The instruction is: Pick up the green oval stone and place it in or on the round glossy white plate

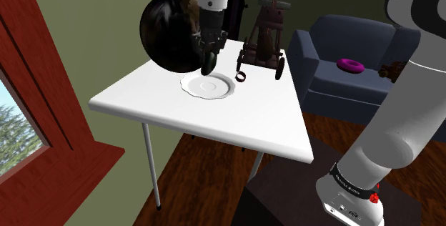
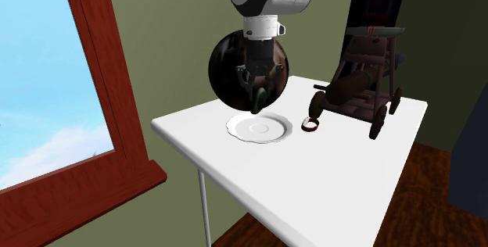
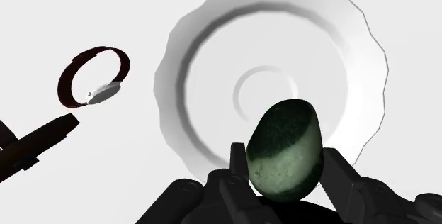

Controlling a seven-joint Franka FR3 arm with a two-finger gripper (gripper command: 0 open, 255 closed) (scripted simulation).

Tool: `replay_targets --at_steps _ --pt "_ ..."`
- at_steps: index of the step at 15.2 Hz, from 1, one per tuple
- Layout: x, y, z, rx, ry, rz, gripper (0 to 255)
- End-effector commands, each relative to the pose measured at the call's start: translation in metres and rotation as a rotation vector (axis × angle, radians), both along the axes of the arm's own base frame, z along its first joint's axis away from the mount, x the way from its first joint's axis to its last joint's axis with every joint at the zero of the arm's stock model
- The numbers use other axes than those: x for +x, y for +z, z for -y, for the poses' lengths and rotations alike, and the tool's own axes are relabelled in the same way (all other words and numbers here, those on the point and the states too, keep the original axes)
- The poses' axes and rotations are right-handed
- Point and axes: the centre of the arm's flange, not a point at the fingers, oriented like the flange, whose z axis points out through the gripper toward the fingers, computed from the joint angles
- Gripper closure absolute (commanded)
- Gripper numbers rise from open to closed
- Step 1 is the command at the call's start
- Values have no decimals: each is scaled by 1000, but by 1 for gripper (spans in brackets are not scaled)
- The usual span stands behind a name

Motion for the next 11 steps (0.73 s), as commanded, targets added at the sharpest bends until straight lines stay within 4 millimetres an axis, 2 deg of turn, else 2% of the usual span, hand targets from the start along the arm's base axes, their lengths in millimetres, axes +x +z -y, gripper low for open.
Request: replay_targets --at_steps 1,11 --pt "0 -11 1 0 0 0 255" --pt "0 -62 1 0 0 0 255"
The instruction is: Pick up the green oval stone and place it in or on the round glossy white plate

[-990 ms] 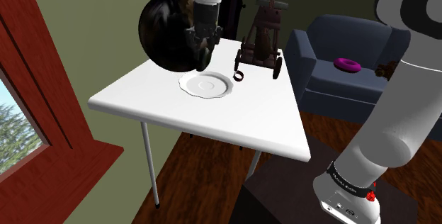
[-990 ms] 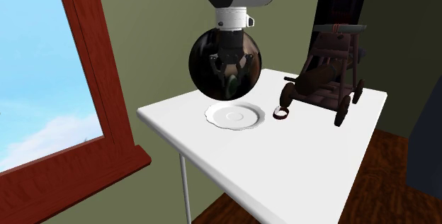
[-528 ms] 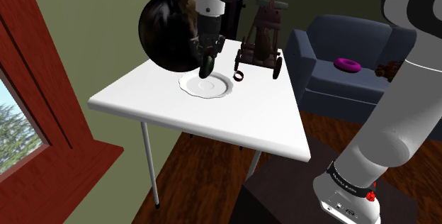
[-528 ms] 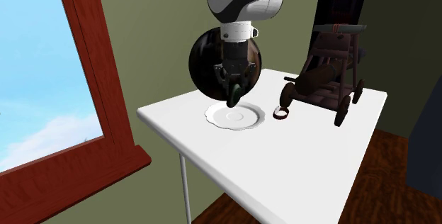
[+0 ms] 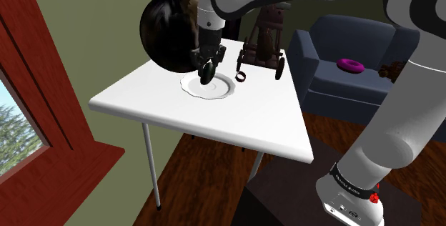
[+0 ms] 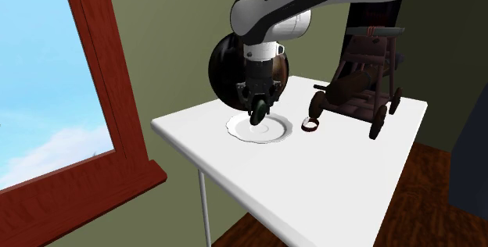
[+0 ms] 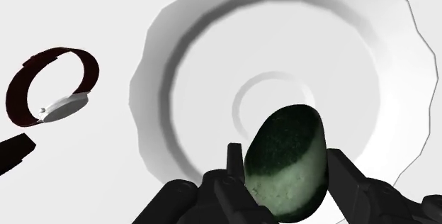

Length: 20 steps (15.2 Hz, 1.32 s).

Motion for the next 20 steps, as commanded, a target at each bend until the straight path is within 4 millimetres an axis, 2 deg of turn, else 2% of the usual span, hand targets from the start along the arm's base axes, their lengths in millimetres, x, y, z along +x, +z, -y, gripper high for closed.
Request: replay_targets --at_steps 1,7,8,13,17,20 --pt "-1 -10 0 -3 1 -13 255" --pt "-1 -10 0 -3 1 -13 255" --pt "-1 -7 -1 -3 1 -13 0" --pt "-1 -10 0 -3 1 -13 0" --pt "-2 40 -1 -3 1 -13 0" --pt "-2 40 -1 -3 1 -13 0"
